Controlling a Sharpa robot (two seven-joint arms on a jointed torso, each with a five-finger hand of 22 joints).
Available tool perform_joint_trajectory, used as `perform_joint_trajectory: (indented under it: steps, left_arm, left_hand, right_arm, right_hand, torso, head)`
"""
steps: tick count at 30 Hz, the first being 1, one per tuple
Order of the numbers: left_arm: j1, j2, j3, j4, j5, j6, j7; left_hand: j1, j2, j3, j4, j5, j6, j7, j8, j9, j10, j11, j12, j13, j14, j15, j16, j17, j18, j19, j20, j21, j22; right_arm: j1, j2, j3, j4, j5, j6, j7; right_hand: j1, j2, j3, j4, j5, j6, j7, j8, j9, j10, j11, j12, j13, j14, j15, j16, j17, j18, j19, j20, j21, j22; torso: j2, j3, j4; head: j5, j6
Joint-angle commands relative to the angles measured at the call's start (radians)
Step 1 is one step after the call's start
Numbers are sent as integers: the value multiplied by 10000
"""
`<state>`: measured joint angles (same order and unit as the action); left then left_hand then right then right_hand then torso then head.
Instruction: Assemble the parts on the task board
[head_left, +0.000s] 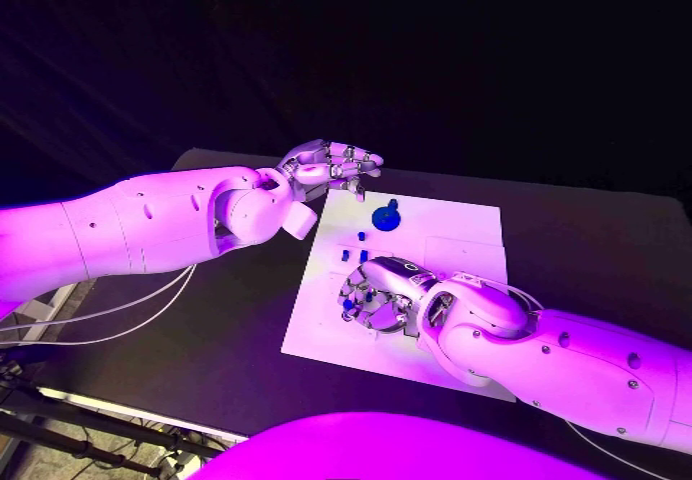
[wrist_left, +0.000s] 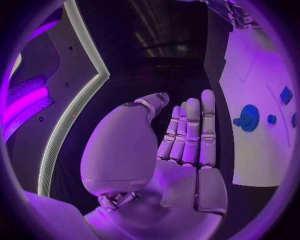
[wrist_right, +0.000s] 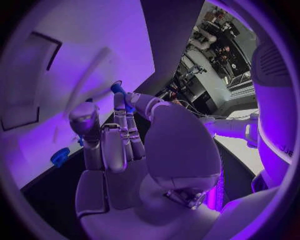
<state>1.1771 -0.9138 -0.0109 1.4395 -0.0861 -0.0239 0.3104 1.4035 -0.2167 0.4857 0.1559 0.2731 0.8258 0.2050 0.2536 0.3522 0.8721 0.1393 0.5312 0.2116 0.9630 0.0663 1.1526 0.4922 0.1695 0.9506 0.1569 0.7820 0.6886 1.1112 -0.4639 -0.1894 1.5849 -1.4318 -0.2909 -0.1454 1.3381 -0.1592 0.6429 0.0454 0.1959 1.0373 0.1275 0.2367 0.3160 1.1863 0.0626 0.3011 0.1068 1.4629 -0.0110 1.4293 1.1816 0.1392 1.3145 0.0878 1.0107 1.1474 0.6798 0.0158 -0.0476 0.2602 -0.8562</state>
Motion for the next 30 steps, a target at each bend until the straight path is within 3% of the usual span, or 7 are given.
perform_joint_trajectory:
  steps: [1, 30]
  left_arm:
    - [3, 13, 6, 12, -13, 176, 31]
    - [3, -1, 6, 12, -23, 235, -13]
  left_hand:
    - [78, 21, -46, -20, 47, -85, -19, 29, -10, -57, -4, 18, -9, -41, 8, -59, -12, 145, 67, 17, -35, -9]
    - [77, 21, -50, -16, 46, -87, -17, 32, -10, -58, -3, 19, -11, -43, 9, -61, -12, 144, 68, 18, -40, -11]
  right_arm:
    - [-55, -9, -44, -21, -166, 311, -157]
    - [-84, -63, -48, 107, -571, -379, -264]
  right_hand:
    - [31, 91, -37, -7, 20, 44, 40, 443, 553, -85, -12, -43, -15, 347, -50, 31, -15, -170, -70, -17, -53, -9]
    - [28, 82, -57, -38, 19, 31, 40, 459, 577, -90, -12, -48, -5, 348, -48, 37, -1, -177, -58, -14, -24, 20]
  torso:
    - [1, -1, -1]
    - [0, -3, 0]
  head:
    - [-1, -5]
    - [48, -30]
